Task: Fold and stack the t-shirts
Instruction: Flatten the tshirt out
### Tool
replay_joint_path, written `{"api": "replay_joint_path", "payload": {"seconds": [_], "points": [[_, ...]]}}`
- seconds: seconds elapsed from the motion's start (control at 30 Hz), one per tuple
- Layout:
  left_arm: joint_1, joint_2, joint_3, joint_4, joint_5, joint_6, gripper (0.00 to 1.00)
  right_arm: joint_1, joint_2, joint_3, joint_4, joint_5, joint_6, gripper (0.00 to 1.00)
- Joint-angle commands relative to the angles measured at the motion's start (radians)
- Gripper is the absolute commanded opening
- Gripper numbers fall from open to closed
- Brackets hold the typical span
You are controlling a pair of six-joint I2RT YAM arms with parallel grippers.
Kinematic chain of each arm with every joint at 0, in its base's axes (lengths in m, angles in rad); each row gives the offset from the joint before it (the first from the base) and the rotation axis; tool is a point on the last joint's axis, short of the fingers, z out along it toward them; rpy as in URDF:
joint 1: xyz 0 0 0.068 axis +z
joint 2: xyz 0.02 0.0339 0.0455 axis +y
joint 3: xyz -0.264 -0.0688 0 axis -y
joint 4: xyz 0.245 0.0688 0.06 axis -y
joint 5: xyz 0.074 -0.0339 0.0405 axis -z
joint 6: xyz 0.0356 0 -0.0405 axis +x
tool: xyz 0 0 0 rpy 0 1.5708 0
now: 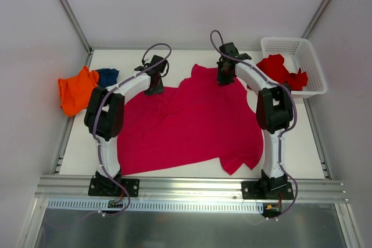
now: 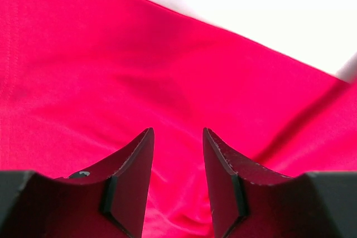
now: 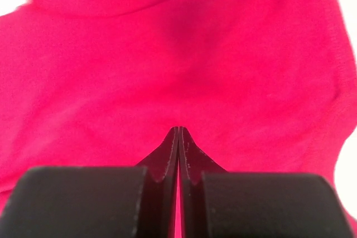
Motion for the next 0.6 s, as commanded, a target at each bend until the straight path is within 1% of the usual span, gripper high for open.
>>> {"api": "replay_joint_path", "payload": {"seconds": [0.0, 0.17, 0.27, 0.57], "points": [[0.033, 0.027, 0.030, -0.014, 0.070, 0.010, 0.40, -0.039, 0.053, 0.075, -0.117, 0.025, -0.019, 0.00], [0.066, 0.067, 0.061, -0.017, 0.136, 0.013, 0.40, -0.082, 0.128, 0.175, -0.196, 0.013, -0.025, 0.00], [0.082, 0.089, 0.079, -0.021, 0.162, 0.013, 0.40, -0.099, 0.153, 0.204, -0.228, 0.017, -0.033, 0.01], [0.141, 0.135, 0.098, -0.024, 0.225, 0.013, 0.38, -0.157, 0.166, 0.161, -0.240, 0.005, -0.039, 0.00]]}}
